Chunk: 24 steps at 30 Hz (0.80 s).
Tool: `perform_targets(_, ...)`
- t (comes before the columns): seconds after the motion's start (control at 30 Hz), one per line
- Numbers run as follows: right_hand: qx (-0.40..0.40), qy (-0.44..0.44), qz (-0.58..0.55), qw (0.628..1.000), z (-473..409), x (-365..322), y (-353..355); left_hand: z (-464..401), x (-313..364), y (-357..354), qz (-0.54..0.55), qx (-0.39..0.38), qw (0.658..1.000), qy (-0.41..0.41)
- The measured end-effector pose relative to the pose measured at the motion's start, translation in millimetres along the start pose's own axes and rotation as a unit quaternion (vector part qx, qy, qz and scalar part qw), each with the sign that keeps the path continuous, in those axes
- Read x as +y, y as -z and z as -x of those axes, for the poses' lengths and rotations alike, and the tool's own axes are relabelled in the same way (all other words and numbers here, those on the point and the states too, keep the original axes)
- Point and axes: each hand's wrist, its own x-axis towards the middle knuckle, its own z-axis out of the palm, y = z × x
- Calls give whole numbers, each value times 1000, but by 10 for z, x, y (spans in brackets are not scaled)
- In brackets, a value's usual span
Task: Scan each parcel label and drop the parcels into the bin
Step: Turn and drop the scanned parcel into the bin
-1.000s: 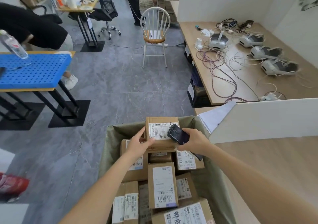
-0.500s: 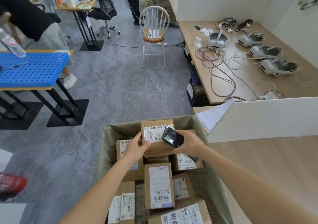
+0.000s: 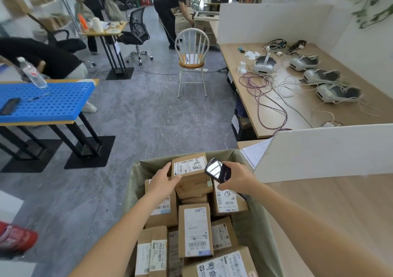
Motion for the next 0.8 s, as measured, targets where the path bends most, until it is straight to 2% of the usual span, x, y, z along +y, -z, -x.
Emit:
perform_targets(0.33, 92, 5, 34, 995, 986, -409, 434, 772, 373, 378, -88, 46, 985, -143)
perform_targets(0.53, 187, -23, 71, 979, 2085, -713, 542, 1558, 549, 545, -163, 63, 955, -240)
perform_targets(0.8, 271, -84, 108, 953, 3790, -856, 686, 2680, 866, 411, -161, 35, 925, -343)
